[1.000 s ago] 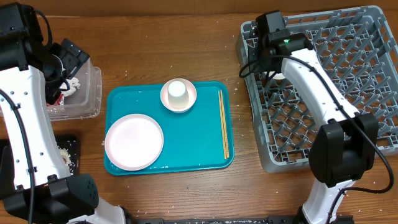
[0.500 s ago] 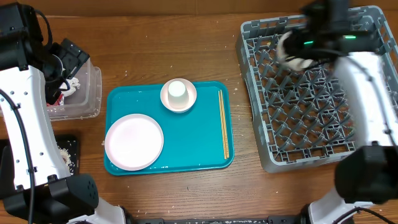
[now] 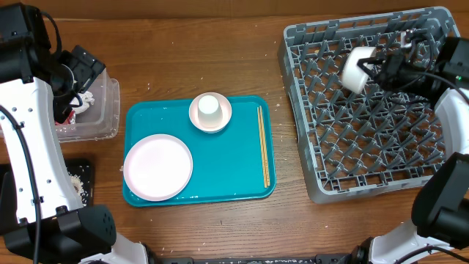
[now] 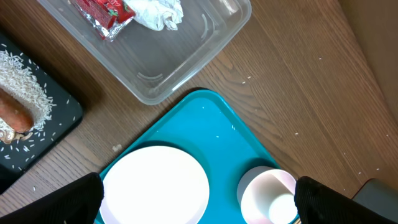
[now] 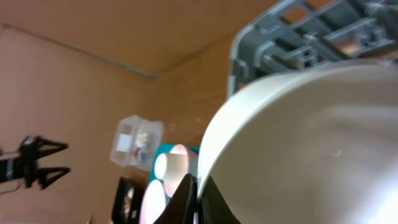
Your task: Sort waste into correct bins and load items into the dishwasher
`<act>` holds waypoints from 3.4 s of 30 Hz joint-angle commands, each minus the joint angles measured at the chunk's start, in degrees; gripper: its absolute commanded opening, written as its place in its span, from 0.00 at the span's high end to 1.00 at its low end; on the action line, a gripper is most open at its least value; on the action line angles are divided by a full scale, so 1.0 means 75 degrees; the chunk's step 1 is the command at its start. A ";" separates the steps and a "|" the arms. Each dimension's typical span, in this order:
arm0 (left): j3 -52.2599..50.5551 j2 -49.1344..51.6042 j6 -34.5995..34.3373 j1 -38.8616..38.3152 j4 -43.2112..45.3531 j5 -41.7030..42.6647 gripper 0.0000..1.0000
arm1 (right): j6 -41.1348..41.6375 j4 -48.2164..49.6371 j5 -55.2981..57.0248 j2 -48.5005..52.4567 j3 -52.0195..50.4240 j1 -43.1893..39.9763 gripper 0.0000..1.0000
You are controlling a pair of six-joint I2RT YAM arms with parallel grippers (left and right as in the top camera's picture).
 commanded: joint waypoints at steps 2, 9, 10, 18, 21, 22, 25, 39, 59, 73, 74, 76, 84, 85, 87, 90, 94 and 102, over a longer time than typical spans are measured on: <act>0.0050 0.0009 0.0143 -0.0003 0.0000 0.0052 0.00 | -0.0090 0.0437 -0.1154 -0.0099 -0.0271 0.0009 0.96; 0.0050 0.0009 0.0143 -0.0003 0.0000 0.0052 0.00 | -0.0090 0.0286 -0.1139 -0.0017 -0.0303 0.0009 0.96; 0.0050 0.0009 0.0143 -0.0003 0.0000 0.0052 0.00 | -0.0093 0.0291 -0.1099 -0.0009 -0.0344 0.0009 0.96; 0.0050 0.0009 0.0140 -0.0003 0.0000 0.0052 0.00 | -0.0090 0.0321 -0.0810 0.0044 -0.0542 -0.0047 0.96; 0.0050 0.0009 0.0143 -0.0003 0.0000 0.0052 0.00 | -0.0090 0.0312 -0.0653 0.0070 -0.0554 -0.0064 0.96; 0.0050 0.0009 0.0140 -0.0003 0.0000 0.0055 0.00 | -0.0090 0.0312 -0.0577 0.0090 -0.0554 -0.0064 0.96; 0.0050 0.0009 0.0143 -0.0003 0.0000 0.0052 0.00 | -0.0090 0.0353 -0.0554 0.0213 -0.0554 -0.0064 0.96; 0.0050 0.0009 0.0143 -0.0003 0.0000 0.0055 0.00 | 0.0580 0.0577 -0.0207 0.0440 -0.0527 -0.0338 0.96; 0.0050 0.0009 0.0143 -0.0003 0.0000 0.0052 0.00 | 0.0140 -0.5013 0.4730 -0.0822 0.2938 -0.1399 0.21; 0.0050 0.0009 0.0143 -0.0003 0.0000 0.0052 0.00 | 0.0507 -0.5415 0.4234 -0.2075 0.3366 0.1518 0.21; 0.0050 0.0009 0.0143 -0.0003 0.0000 0.0052 0.00 | 0.0799 -0.5240 0.4540 -0.2020 0.3316 0.1906 0.21; 0.0050 0.0009 0.0143 -0.0003 0.0000 0.0052 0.00 | 0.1279 -0.4803 0.5190 -0.1853 0.3171 0.2763 0.21; 0.0050 0.0009 0.0143 -0.0003 0.0000 0.0052 0.00 | 0.1813 -0.3459 0.6589 -0.0551 0.3098 0.5400 0.15; 0.0050 0.0012 0.0140 -0.0003 0.0000 0.0052 0.00 | 0.1970 -0.3273 0.6918 -0.0315 0.3098 0.5703 0.14; 0.0050 0.0009 0.0143 -0.0003 0.0000 0.0052 0.00 | 0.2119 -0.2929 0.7498 0.0146 0.3098 0.6207 0.13; 0.0050 0.0009 0.0143 -0.0003 0.0000 0.0052 0.00 | 0.2157 -0.2463 0.8177 0.0749 0.3098 0.6776 0.10; 0.0050 0.0009 0.0143 -0.0003 0.0000 0.0055 0.00 | 0.2154 -0.1883 0.8451 0.1349 0.3098 0.7265 0.06; 0.0050 0.0009 0.0140 -0.0003 0.0000 0.0052 0.00 | 0.2124 -0.1163 0.8789 0.2276 0.3098 0.7834 0.06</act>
